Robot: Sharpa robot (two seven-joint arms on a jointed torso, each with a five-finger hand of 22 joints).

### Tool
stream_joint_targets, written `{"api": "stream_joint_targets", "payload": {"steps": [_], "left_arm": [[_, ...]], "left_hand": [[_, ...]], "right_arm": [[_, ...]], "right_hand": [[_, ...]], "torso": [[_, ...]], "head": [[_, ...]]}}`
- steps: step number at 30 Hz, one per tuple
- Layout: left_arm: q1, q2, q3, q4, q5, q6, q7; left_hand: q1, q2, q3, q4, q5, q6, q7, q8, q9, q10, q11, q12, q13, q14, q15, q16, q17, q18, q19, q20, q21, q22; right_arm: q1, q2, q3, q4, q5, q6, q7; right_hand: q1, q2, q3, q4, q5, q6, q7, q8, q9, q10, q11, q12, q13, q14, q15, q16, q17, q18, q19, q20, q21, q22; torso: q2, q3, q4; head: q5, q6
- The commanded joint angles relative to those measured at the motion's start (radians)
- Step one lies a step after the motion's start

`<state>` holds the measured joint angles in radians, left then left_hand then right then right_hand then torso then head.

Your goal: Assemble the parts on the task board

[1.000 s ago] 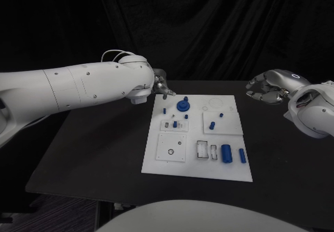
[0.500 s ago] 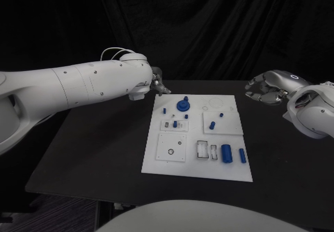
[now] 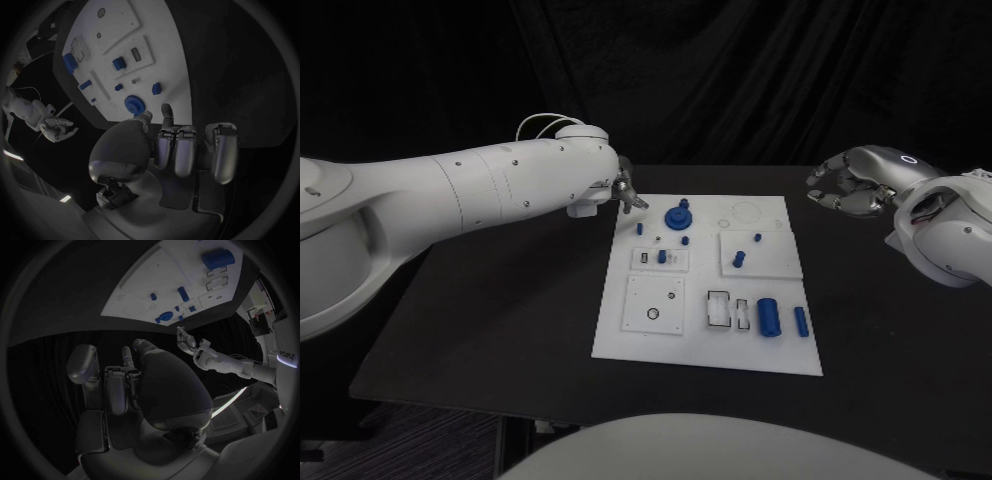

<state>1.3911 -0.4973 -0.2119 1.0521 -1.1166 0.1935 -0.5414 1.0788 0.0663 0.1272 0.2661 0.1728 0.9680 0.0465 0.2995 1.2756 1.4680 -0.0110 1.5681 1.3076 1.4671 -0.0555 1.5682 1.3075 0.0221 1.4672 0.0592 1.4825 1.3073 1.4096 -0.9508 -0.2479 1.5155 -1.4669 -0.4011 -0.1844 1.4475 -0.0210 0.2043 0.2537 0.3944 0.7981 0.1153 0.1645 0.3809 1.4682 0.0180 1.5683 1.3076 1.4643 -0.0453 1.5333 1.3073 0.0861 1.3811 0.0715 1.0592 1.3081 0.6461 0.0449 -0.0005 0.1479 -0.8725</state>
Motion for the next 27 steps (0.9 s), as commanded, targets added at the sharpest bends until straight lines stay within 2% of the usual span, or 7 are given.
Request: {"api": "stream_joint_targets", "payload": {"steps": [1, 13, 27], "left_arm": [[-0.009, 0.007, 0.001, -0.012, -0.003, 0.021, 0.027], [-0.021, 0.015, 0.001, -0.024, -0.003, 0.016, 0.050], [-0.036, 0.021, 0.001, -0.035, -0.003, 0.019, 0.063]], "left_hand": [[0.010, -0.003, -0.004, 0.002, -0.005, -0.007, 0.003, -0.005, -0.002, 0.103, -0.001, 0.003, 0.263, 0.104, -0.001, 0.003, 0.263, 0.004, 0.037, -0.004, -0.005, 0.229], [0.010, 0.002, -0.010, 0.010, -0.005, -0.015, 0.009, -0.028, -0.019, 0.103, 0.004, 0.003, 0.263, 0.104, 0.004, 0.003, 0.263, 0.006, 0.031, 0.000, -0.014, 0.226], [0.014, 0.011, -0.028, 0.017, -0.007, -0.016, 0.026, -0.111, -0.095, 0.103, 0.019, 0.003, 0.263, 0.104, 0.017, 0.003, 0.263, 0.009, 0.021, 0.013, -0.026, 0.222]], "right_arm": [[-0.002, 0.000, 0.001, 0.003, -0.003, 0.001, 0.003], [-0.002, 0.000, 0.001, 0.003, -0.003, 0.004, 0.002], [-0.002, -0.001, 0.001, 0.001, -0.003, 0.006, 0.000]], "right_hand": [[0.003, -0.010, 0.008, 0.000, 0.007, -0.006, 0.002, -0.003, -0.001, 0.102, 0.005, 0.002, 0.263, 0.094, 0.006, -0.003, 0.240, 0.012, -0.007, -0.001, -0.006, 0.129], [0.003, -0.010, 0.008, 0.000, 0.007, -0.006, 0.002, -0.003, -0.001, 0.102, 0.005, 0.002, 0.263, 0.094, 0.006, -0.003, 0.240, 0.012, -0.007, -0.001, -0.006, 0.129], [0.003, -0.010, 0.009, 0.000, 0.007, -0.006, 0.002, -0.003, -0.001, 0.103, 0.005, 0.003, 0.263, 0.094, 0.006, -0.002, 0.241, 0.012, -0.006, -0.001, -0.004, 0.130]], "torso": [[0.000, 0.0002, -0.0001], [0.001, -0.0002, 0.0001], [-0.001, 0.0008, -0.0004]], "head": [[0.000, 0.000], [0.002, 0.000], [0.002, 0.000]]}}
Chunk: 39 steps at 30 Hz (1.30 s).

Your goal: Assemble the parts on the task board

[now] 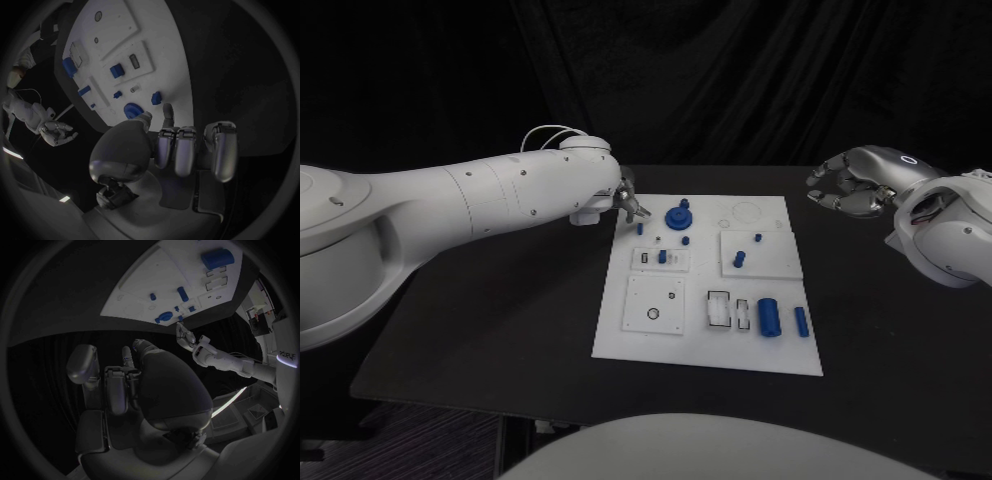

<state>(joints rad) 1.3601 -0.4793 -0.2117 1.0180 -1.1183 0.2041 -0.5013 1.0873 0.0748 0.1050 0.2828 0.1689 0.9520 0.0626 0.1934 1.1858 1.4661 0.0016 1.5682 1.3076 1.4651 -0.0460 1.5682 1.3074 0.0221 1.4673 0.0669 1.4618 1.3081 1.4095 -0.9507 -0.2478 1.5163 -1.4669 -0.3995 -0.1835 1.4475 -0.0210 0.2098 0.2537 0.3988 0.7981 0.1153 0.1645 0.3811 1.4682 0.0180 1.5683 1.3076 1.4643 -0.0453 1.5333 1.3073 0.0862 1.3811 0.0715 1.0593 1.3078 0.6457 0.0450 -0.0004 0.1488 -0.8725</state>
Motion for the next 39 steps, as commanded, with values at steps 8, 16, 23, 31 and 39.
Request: {"api": "stream_joint_targets", "payload": {"steps": [8, 16, 23, 31, 39], "left_arm": [[-0.015, 0.008, 0.001, -0.007, -0.001, 0.010, 0.025], [-0.020, 0.011, 0.001, -0.008, -0.001, 0.014, 0.025], [-0.022, 0.012, 0.001, -0.009, -0.001, 0.013, 0.029], [-0.023, 0.014, 0.001, -0.010, -0.001, 0.019, 0.032], [-0.024, 0.016, 0.001, -0.010, -0.001, 0.031, 0.032]], "left_hand": [[0.009, 0.000, -0.008, -0.002, -0.001, 0.001, 0.011, -0.014, -0.015, 0.105, 0.007, 0.003, 0.263, 0.106, 0.009, 0.003, 0.263, 0.009, 0.021, 0.006, -0.006, 0.221], [0.016, 0.002, -0.008, -0.006, 0.005, 0.007, 0.011, -0.022, -0.026, 0.105, 0.008, 0.003, 0.263, 0.106, 0.010, 0.003, 0.263, 0.009, 0.020, 0.008, -0.007, 0.221], [0.025, 0.004, -0.007, -0.010, 0.019, 0.013, 0.011, -0.031, -0.036, 0.105, 0.008, 0.003, 0.263, 0.106, 0.011, 0.003, 0.263, 0.010, 0.018, 0.009, -0.009, 0.220], [0.042, 0.007, -0.001, -0.020, 0.055, 0.023, 0.009, -0.042, -0.050, 0.105, 0.008, 0.003, 0.263, 0.106, 0.010, 0.003, 0.263, 0.011, 0.017, 0.010, -0.011, 0.219], [0.059, 0.006, 0.007, -0.031, 0.085, 0.031, 0.007, -0.049, -0.058, 0.105, 0.005, 0.003, 0.263, 0.106, 0.009, 0.003, 0.263, 0.011, 0.015, 0.009, -0.014, 0.219]], "right_arm": [[-0.003, 0.000, 0.001, 0.000, -0.003, 0.006, 0.000], [-0.003, 0.000, 0.001, -0.001, -0.003, 0.008, 0.000], [-0.003, 0.001, 0.001, -0.001, -0.003, 0.009, -0.001], [-0.003, 0.000, 0.001, -0.002, -0.003, 0.012, -0.003], [-0.003, 0.001, 0.001, -0.003, -0.003, 0.014, -0.005]], "right_hand": [[0.002, -0.010, 0.004, 0.000, 0.003, -0.007, 0.002, -0.003, -0.002, 0.103, 0.005, 0.003, 0.263, 0.094, 0.006, -0.001, 0.241, 0.012, -0.006, -0.001, -0.004, 0.130], [0.002, -0.010, 0.004, 0.000, 0.003, -0.007, 0.002, -0.003, -0.002, 0.103, 0.005, 0.003, 0.263, 0.094, 0.006, -0.001, 0.241, 0.012, -0.006, -0.001, -0.004, 0.130], [0.002, -0.010, 0.004, 0.000, 0.003, -0.007, 0.002, -0.003, -0.002, 0.103, 0.005, 0.003, 0.263, 0.094, 0.006, -0.001, 0.241, 0.012, -0.006, -0.001, -0.004, 0.130], [0.002, -0.010, 0.004, 0.000, 0.003, -0.007, 0.002, -0.003, -0.002, 0.103, 0.005, 0.003, 0.263, 0.094, 0.006, -0.001, 0.241, 0.012, -0.006, -0.001, -0.004, 0.130], [0.002, -0.010, 0.004, 0.000, 0.003, -0.007, 0.002, -0.003, -0.002, 0.103, 0.005, 0.003, 0.263, 0.094, 0.006, -0.001, 0.241, 0.012, -0.006, -0.001, -0.004, 0.130]], "torso": [[0.000, 0.0005, -0.0005], [0.000, -0.0003, 0.0007], [0.000, 0.0005, -0.0004], [0.000, 0.0008, -0.0001], [-0.001, 0.0007, -0.0010]], "head": [[0.001, 0.000], [0.000, 0.000], [0.002, 0.000], [0.001, 0.000], [0.002, 0.000]]}}
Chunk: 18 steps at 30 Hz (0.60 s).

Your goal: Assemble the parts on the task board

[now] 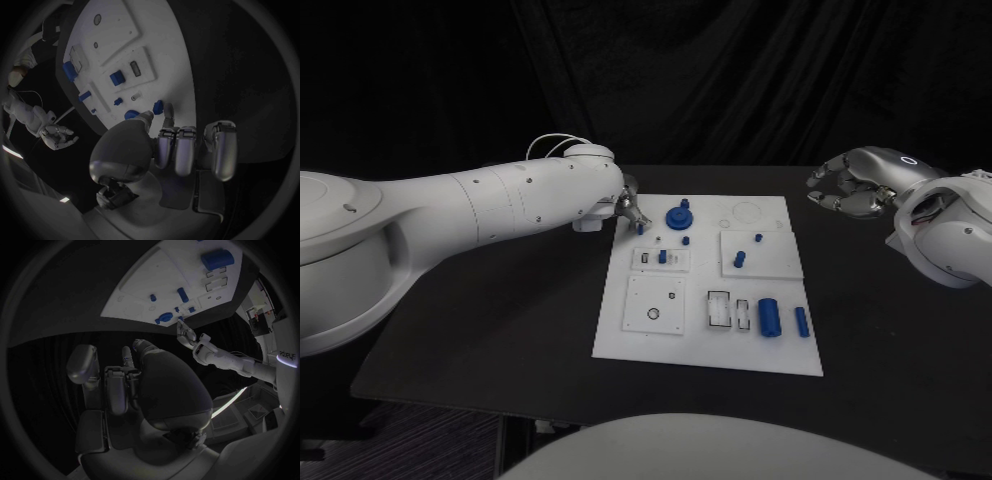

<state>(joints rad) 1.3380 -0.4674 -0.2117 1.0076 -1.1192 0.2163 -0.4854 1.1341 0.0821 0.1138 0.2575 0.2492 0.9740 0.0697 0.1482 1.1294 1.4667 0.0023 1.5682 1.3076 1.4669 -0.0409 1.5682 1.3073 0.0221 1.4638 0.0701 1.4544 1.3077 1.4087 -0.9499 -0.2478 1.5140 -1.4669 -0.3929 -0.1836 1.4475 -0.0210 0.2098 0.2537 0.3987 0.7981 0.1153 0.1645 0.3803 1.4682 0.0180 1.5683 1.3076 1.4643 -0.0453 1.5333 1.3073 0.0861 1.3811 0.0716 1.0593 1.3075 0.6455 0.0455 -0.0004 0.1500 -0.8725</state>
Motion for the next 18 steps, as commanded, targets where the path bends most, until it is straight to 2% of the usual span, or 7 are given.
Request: {"api": "stream_joint_targets", "payload": {"steps": [1, 18], "left_arm": [[-0.002, 0.004, 0.001, 0.000, 0.000, 0.020, 0.016], [-0.005, 0.011, 0.001, -0.006, 0.000, 0.026, 0.013]], "left_hand": [[0.013, -0.001, -0.001, -0.007, 0.006, 0.009, -0.001, -0.004, -0.002, 0.104, 0.005, 0.003, 0.263, 0.104, 0.004, 0.003, 0.263, 0.011, 0.018, 0.006, -0.007, 0.219], [0.053, -0.001, 0.041, -0.043, 0.024, 0.009, -0.004, -0.018, -0.012, 0.104, 0.002, 0.003, 0.263, 0.104, 0.001, 0.003, 0.263, 0.013, 0.015, 0.003, -0.012, 0.217]], "right_arm": [[-0.003, 0.000, 0.001, 0.000, -0.003, 0.007, -0.005], [-0.004, 0.001, 0.001, -0.001, -0.003, 0.013, -0.008]], "right_hand": [[0.002, -0.010, 0.004, 0.000, 0.003, -0.007, 0.002, -0.003, -0.001, 0.103, 0.005, 0.003, 0.263, 0.094, 0.006, -0.001, 0.241, 0.012, -0.006, -0.001, -0.004, 0.130], [0.000, -0.010, 0.005, 0.000, 0.003, -0.007, 0.002, -0.003, -0.002, 0.103, 0.005, 0.003, 0.263, 0.094, 0.006, -0.001, 0.241, 0.012, -0.006, -0.001, -0.007, 0.130]], "torso": [[-0.001, 0.0002, -0.0010], [-0.001, 0.0000, -0.0002]], "head": [[0.001, 0.000], [-0.001, 0.000]]}}
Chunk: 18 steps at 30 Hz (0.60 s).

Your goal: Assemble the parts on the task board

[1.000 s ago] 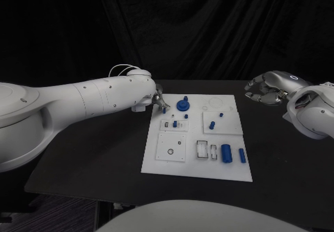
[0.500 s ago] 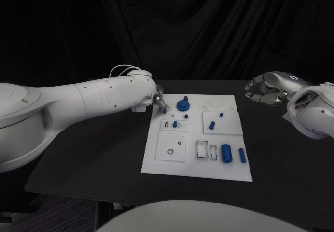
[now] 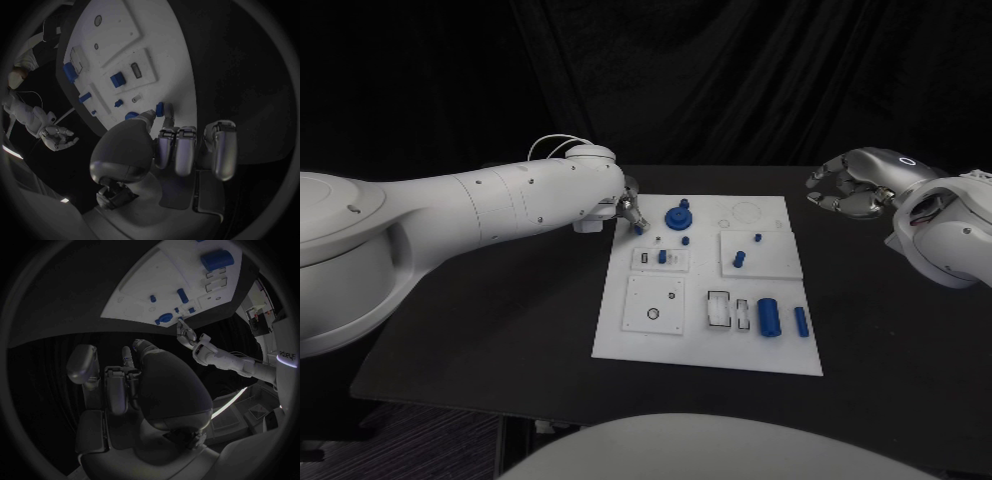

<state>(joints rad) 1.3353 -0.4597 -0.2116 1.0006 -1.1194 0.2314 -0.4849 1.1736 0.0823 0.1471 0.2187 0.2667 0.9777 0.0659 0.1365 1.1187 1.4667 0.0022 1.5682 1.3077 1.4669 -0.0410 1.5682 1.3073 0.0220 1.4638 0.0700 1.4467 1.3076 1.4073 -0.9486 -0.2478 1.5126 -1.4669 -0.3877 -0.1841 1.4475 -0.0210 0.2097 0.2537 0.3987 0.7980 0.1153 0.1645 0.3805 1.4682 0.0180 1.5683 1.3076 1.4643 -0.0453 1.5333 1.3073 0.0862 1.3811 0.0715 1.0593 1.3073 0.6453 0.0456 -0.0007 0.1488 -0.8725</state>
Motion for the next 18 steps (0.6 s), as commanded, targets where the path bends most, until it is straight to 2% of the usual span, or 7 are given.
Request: {"api": "stream_joint_targets", "payload": {"steps": [1, 13, 17, 18], "left_arm": [[-0.002, 0.003, 0.001, 0.001, 0.000, 0.011, 0.013], [-0.004, 0.003, 0.001, 0.005, 0.000, 0.007, 0.022], [-0.004, 0.001, 0.001, 0.006, 0.000, 0.003, 0.025], [-0.004, 0.000, 0.001, 0.007, 0.000, 0.001, 0.025]], "left_hand": [[0.016, -0.002, 0.012, -0.007, 0.009, 0.006, 0.000, -0.007, -0.002, 0.104, 0.001, 0.003, 0.263, 0.104, 0.001, 0.003, 0.264, 0.012, 0.015, 0.003, -0.004, 0.218], [0.028, -0.009, 0.061, -0.027, 0.022, 0.008, -0.002, -0.011, -0.004, 0.104, 0.000, 0.003, 0.263, 0.104, 0.000, 0.003, 0.264, 0.013, 0.013, 0.002, -0.006, 0.217], [0.033, -0.019, 0.100, -0.044, 0.035, 0.013, -0.004, -0.010, -0.001, 0.104, -0.002, 0.003, 0.263, 0.104, -0.001, 0.003, 0.264, 0.013, 0.015, 0.000, -0.005, 0.218], [0.034, -0.028, 0.127, -0.057, 0.041, 0.016, -0.005, -0.008, 0.002, 0.104, -0.003, 0.003, 0.263, 0.104, -0.003, 0.003, 0.264, 0.013, 0.015, -0.001, -0.004, 0.218]], "right_arm": [[-0.003, 0.000, 0.001, 0.000, -0.003, 0.007, -0.008], [-0.004, -0.001, 0.001, -0.001, -0.003, 0.011, -0.011], [-0.005, 0.000, 0.001, -0.003, -0.003, 0.013, -0.012], [-0.005, 0.000, 0.001, -0.004, -0.003, 0.013, -0.012]], "right_hand": [[0.000, -0.010, 0.005, 0.000, 0.004, -0.007, 0.002, -0.003, -0.002, 0.103, 0.005, 0.003, 0.263, 0.094, 0.006, -0.001, 0.241, 0.012, -0.006, -0.001, -0.007, 0.130], [0.000, -0.010, 0.007, 0.000, 0.004, -0.006, 0.002, -0.003, -0.002, 0.103, 0.005, 0.003, 0.263, 0.094, 0.006, -0.002, 0.241, 0.012, -0.006, -0.001, -0.007, 0.130], [0.000, -0.010, 0.007, 0.000, 0.004, -0.006, 0.002, -0.003, -0.002, 0.103, 0.005, 0.003, 0.263, 0.094, 0.006, -0.002, 0.241, 0.012, -0.006, -0.001, -0.007, 0.130], [0.000, -0.010, 0.007, 0.000, 0.004, -0.006, 0.002, -0.003, -0.002, 0.103, 0.005, 0.003, 0.263, 0.094, 0.006, -0.002, 0.241, 0.012, -0.006, -0.001, -0.007, 0.130]], "torso": [[0.000, -0.0002, -0.0003], [0.000, 0.0001, -0.0006], [0.001, -0.0001, -0.0005], [0.001, 0.0001, -0.0005]], "head": [[0.001, 0.000], [0.002, 0.000], [0.004, 0.000], [0.005, 0.000]]}}
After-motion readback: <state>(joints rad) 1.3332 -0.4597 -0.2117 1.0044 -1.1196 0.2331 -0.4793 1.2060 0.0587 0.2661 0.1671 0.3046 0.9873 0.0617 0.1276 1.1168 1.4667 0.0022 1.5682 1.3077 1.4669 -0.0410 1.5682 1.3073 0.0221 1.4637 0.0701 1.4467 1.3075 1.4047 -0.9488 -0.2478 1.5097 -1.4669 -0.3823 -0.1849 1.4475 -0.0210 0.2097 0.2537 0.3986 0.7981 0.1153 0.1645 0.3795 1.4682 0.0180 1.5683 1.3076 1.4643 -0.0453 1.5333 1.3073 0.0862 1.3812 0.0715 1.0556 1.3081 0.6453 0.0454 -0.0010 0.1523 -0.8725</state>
